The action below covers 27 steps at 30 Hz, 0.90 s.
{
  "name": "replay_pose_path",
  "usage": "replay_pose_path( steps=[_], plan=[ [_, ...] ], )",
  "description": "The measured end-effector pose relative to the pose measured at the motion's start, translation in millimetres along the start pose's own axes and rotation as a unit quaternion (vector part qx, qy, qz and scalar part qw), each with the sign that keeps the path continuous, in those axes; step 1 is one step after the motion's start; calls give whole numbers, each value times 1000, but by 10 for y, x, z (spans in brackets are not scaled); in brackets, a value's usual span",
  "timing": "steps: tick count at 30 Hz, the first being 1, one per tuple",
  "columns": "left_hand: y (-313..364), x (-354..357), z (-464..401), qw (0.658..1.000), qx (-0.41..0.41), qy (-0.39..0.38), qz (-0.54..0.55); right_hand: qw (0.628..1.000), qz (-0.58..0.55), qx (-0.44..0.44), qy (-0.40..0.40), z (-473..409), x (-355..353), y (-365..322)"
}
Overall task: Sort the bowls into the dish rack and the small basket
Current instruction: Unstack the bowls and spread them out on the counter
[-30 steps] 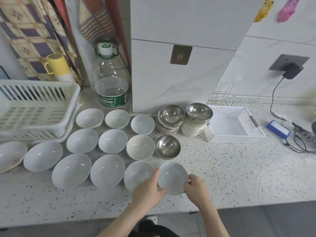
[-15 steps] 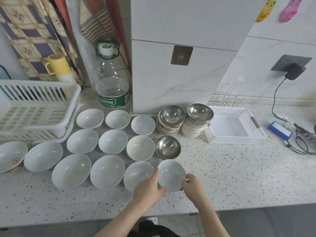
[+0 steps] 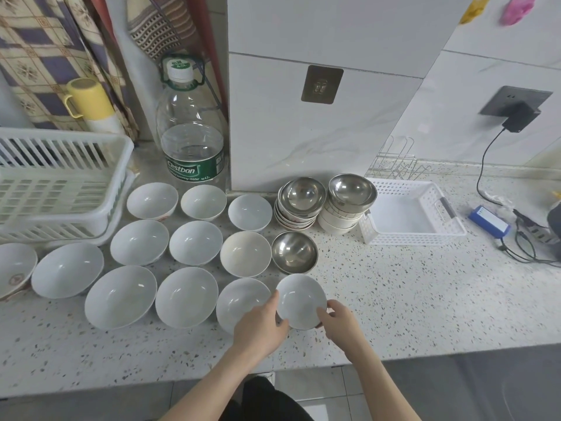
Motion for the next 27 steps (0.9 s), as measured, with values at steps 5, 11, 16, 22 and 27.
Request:
replay_pose_path(
  steps=[5,11,16,22,27],
  plan=[
    [7,-14,-38,998,-24,-18,63,996,75,12,53,-4,-156,-77],
    [66,-236,-218,971,-39,43,233,989,4,-67,131,-200,-594,-668],
    [256,-569,-604,935,-50,125,328,978,-171,-65,103,-636,-783,-1205],
    [366,-801,-984,916,-86,183,348,979,-166,-73,89,-1035,-736,-1429],
    [408,-863,-1128,908,-101,206,351,984,-127,-85,90,-1186,-723,-1462]
  ],
)
Point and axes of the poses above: each hand's wrist, its own z-axis away from the middle knuckle, its own x-axis out of the palm, y = z × x, the point moved 3 cm from there along -z, towards the middle knuckle, and after that the axes turned 8 degrees about -y, right-handed, at the moved point
